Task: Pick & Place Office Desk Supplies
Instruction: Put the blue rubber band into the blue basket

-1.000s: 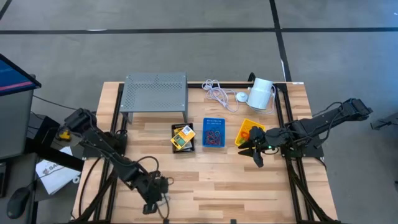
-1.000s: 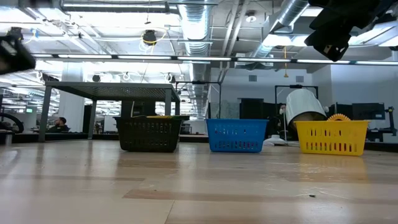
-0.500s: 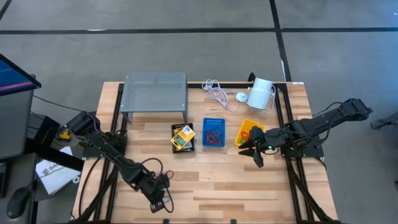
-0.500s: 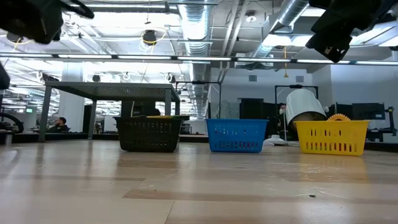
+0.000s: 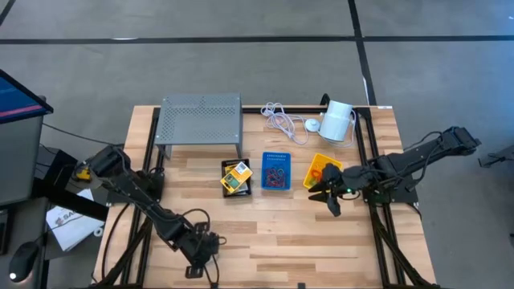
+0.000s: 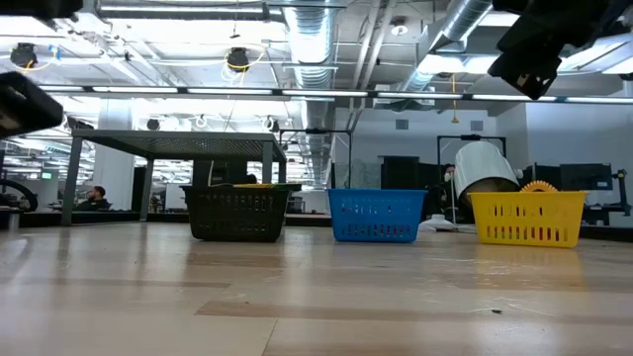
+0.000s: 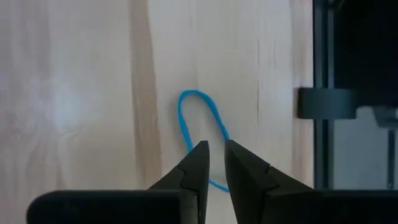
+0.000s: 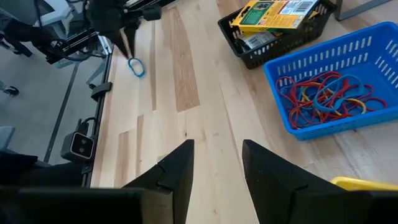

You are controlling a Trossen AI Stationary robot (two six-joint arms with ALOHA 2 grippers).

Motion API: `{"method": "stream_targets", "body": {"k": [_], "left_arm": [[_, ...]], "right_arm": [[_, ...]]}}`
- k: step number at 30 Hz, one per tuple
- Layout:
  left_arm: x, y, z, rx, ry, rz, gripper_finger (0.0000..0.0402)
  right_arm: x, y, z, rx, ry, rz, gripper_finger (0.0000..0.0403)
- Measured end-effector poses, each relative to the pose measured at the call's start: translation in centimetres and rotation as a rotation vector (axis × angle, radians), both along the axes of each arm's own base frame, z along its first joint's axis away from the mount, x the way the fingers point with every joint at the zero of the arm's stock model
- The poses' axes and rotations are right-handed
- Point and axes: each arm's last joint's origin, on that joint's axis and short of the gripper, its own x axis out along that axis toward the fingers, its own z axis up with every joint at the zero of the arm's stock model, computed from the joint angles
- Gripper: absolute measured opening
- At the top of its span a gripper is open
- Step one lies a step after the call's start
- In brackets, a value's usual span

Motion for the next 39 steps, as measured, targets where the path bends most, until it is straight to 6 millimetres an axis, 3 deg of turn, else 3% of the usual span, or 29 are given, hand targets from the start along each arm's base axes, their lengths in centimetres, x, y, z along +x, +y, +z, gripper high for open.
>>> {"method": "stream_targets", "body": {"k": [7,15,29,39], "left_arm": [[0.4,-0.5,-2.6,0.068,0.064,-0.059,0.0046],[0.8,-0.7,-2.3,0.090,0.068,-0.044,0.0055],[1.1,-0.9,-2.8,0.059,0.082,-0.028,0.0130],[1.1,-0.9,-2.8,0.066,0.080,0.003,0.0136]], "right_arm": [[-0.2,0.7,0.1,0.005,-0.007,0.035,0.0132],[-0.3,0.9,0.1,0.012,-0.008,0.043,0.0132],[-0.3,0.9,0.1,0.009,-0.007,0.040,0.0132],[-0.3,0.9,0.1,0.009,-0.007,0.040,0.0132]]}}
